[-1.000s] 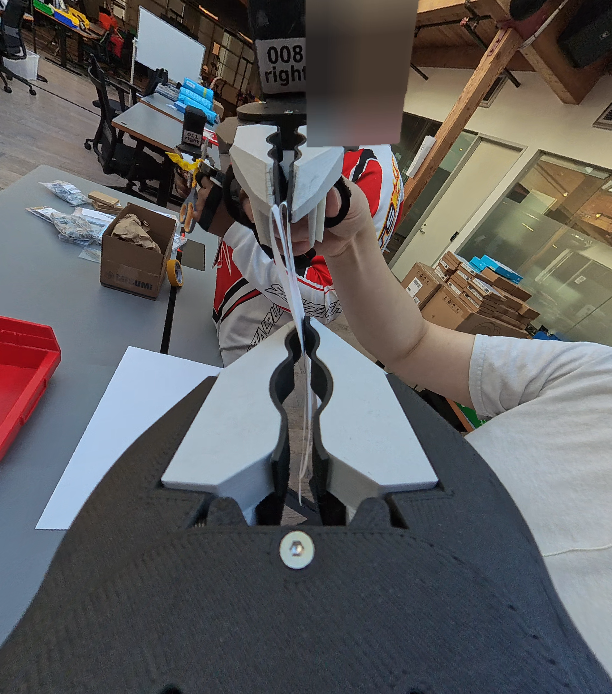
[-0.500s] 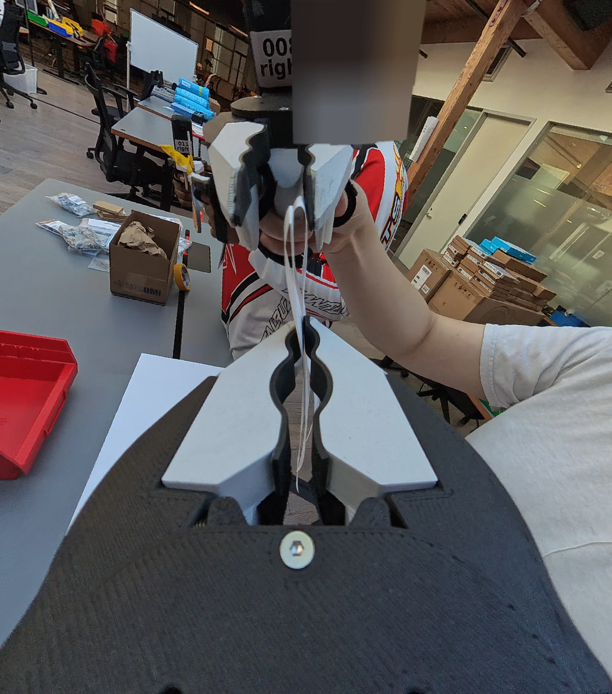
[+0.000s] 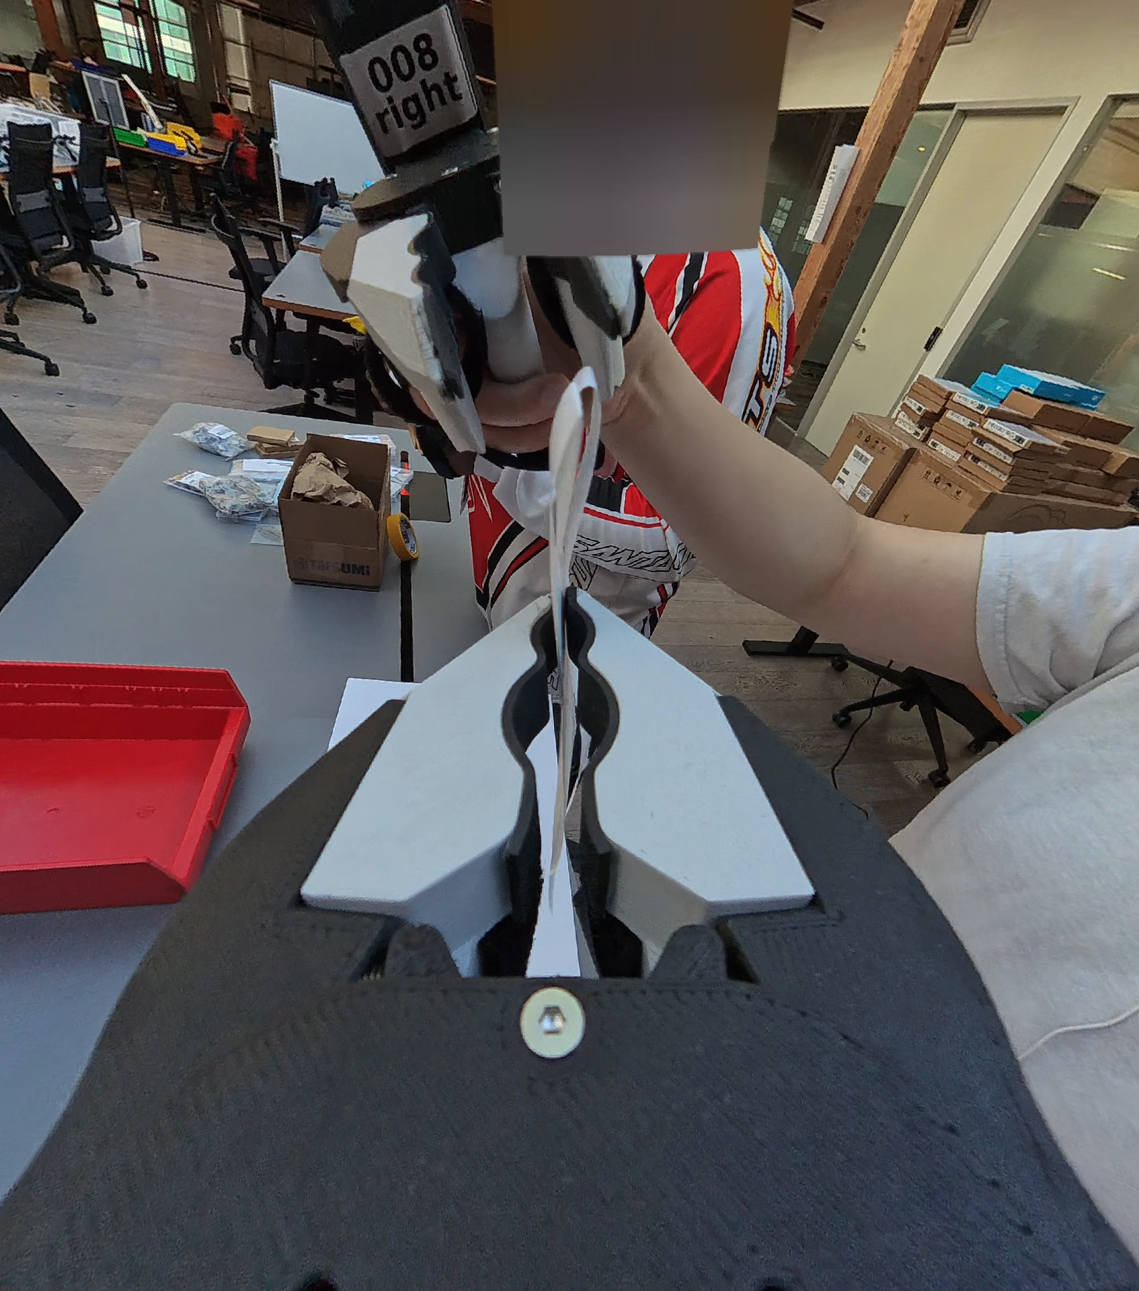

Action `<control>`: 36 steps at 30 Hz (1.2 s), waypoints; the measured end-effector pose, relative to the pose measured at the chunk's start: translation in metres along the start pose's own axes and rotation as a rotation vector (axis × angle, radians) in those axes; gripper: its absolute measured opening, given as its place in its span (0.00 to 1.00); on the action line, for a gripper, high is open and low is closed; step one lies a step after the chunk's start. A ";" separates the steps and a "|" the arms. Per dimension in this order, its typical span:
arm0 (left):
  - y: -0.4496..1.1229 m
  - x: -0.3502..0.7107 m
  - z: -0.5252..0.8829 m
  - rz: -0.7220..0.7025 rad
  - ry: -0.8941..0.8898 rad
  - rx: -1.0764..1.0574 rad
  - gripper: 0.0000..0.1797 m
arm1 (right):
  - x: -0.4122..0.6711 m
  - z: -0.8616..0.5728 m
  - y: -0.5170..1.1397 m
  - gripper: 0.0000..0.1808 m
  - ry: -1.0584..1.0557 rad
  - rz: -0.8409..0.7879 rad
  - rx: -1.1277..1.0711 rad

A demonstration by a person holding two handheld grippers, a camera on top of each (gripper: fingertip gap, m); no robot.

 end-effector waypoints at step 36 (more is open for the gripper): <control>0.010 -0.002 -0.007 -0.016 0.004 -0.074 0.03 | -0.002 0.012 0.001 0.00 -0.047 -0.005 0.025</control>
Point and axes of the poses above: each gripper's, where its closed fingertips meet, y out along the fingers, x out of its top, z = x × y across the jaws, the point moved 5 cm from there along -y, back along the fingers
